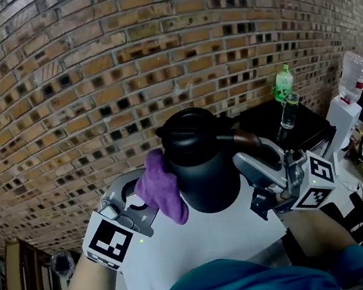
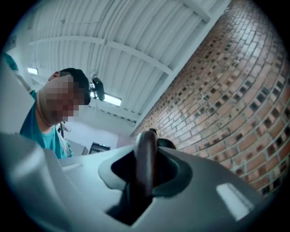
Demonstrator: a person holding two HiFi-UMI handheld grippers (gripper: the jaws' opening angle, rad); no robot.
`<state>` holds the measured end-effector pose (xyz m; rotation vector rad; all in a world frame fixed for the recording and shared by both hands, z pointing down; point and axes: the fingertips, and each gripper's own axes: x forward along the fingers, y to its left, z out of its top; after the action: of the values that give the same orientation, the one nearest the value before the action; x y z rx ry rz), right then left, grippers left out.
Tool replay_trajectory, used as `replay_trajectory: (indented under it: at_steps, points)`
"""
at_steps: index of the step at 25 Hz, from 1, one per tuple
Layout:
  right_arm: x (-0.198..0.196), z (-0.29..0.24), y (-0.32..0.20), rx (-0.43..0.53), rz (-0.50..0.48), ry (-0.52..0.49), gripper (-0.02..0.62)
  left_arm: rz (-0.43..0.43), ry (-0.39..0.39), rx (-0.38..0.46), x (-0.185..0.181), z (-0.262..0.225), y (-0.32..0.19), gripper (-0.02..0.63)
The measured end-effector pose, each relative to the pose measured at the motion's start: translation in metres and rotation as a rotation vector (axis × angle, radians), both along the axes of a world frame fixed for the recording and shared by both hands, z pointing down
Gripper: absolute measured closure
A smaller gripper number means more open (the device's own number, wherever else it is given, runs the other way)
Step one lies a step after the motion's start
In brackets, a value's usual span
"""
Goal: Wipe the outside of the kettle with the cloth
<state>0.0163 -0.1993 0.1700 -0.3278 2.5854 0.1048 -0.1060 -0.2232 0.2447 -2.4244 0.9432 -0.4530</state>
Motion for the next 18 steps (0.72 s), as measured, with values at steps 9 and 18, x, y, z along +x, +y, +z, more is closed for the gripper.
replay_trajectory:
  at_steps: [9,18]
  points:
    - [-0.009,0.020,-0.029,-0.010,0.150,0.088,0.506,0.141,-0.110,-0.054,0.045,0.039,0.028,0.529]
    - [-0.018,0.036,-0.031,-0.015,0.140,0.128,0.506,-0.010,-0.087,-0.009,0.032,0.006,0.004,0.529]
